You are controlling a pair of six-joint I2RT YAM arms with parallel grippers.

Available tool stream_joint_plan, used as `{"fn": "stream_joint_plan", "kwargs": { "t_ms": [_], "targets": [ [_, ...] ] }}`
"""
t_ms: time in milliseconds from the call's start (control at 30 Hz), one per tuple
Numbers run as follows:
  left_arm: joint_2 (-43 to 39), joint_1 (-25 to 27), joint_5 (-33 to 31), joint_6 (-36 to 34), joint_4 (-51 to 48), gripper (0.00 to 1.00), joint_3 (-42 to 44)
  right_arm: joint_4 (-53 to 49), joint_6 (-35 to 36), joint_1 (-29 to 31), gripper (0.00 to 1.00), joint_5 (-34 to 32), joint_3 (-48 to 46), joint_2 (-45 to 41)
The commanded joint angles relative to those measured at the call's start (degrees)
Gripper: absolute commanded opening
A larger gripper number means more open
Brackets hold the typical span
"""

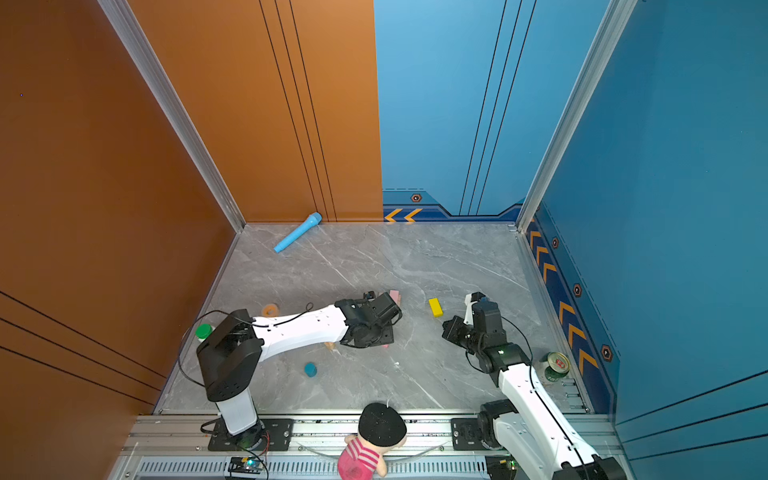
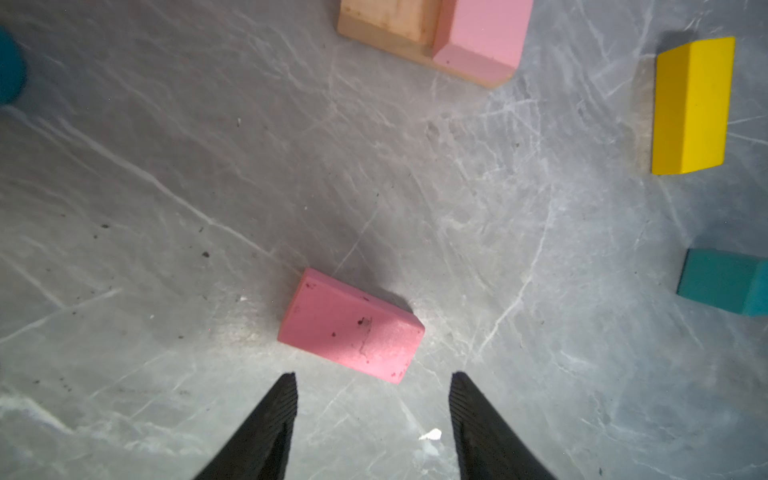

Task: Build the wood block tower
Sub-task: 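Lower the left gripper around the second pink block and close it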

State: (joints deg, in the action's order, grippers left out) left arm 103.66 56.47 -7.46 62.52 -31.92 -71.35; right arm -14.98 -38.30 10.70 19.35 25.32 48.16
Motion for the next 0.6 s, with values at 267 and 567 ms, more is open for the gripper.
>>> {"fn": "stream_joint_plan", "kwargs": {
  "t_ms": [267, 567],
  "targets": [
    [2.27, 0.82, 2.01, 2.46, 1.08, 0.62, 0.91, -0.81, 1.04, -0.51, 0.01, 0.14, -0.96, 0.44],
    [4.38, -0.28, 3.77, 2.45, 1.86, 0.62, 1.18, -0.44, 0.9, -0.55, 0.01, -0.05, -1.15, 0.91]
  ]
}}
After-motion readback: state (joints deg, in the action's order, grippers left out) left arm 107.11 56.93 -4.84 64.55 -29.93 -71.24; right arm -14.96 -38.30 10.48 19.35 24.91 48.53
